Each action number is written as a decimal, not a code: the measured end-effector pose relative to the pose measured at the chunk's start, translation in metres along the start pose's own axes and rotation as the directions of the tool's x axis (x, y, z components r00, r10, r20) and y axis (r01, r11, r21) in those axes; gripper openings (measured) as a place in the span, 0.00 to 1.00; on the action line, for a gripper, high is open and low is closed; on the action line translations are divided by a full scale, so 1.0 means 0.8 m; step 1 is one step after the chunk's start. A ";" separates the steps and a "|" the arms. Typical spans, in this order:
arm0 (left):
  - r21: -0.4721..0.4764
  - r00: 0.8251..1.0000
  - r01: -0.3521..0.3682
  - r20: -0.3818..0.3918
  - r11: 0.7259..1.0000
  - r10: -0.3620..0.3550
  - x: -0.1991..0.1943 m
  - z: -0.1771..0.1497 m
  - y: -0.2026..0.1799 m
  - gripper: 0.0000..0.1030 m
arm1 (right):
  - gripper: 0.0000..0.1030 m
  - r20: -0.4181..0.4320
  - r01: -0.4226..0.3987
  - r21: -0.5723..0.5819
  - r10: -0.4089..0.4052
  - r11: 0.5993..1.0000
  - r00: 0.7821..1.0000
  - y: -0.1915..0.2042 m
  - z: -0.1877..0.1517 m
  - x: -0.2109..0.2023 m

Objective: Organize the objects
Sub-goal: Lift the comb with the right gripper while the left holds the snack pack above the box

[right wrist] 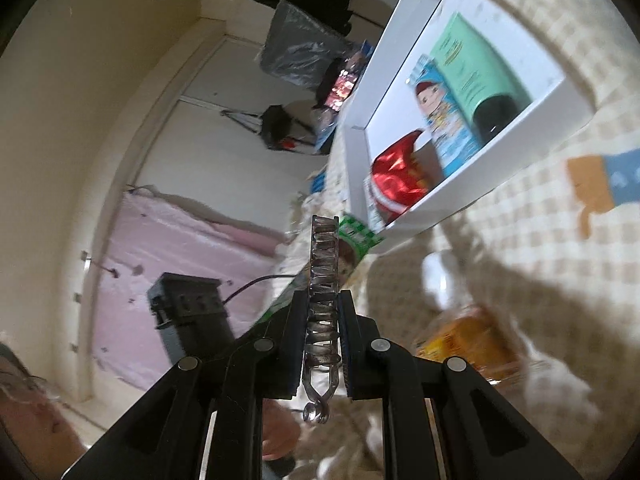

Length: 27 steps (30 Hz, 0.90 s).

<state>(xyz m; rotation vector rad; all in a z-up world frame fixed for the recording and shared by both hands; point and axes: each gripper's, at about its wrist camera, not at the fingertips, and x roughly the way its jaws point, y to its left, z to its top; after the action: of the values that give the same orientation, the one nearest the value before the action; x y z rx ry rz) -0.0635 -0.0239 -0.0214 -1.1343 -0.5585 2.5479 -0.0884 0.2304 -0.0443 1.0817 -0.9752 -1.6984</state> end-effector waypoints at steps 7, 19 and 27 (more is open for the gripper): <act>0.010 1.000 -0.003 -0.005 1.000 0.003 0.001 -0.001 -0.003 0.10 | 0.16 -0.026 0.033 0.004 -0.033 0.999 0.999 -0.005 -0.001 0.009; 0.013 1.000 -0.003 -0.009 1.000 0.003 0.004 -0.003 -0.003 0.10 | 0.16 0.070 0.070 -0.095 -0.063 0.993 0.996 0.011 0.001 -0.007; 0.007 1.000 -0.001 -0.001 1.000 0.001 0.004 -0.003 -0.002 0.10 | 0.16 0.046 0.020 -0.100 -0.015 0.995 0.999 0.012 0.002 -0.003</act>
<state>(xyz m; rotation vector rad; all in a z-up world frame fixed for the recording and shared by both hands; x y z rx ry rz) -0.0638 -0.0204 -0.0240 -1.1337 -0.5490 2.5480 -0.0865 0.2303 -0.0347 0.9930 -0.9005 -1.7736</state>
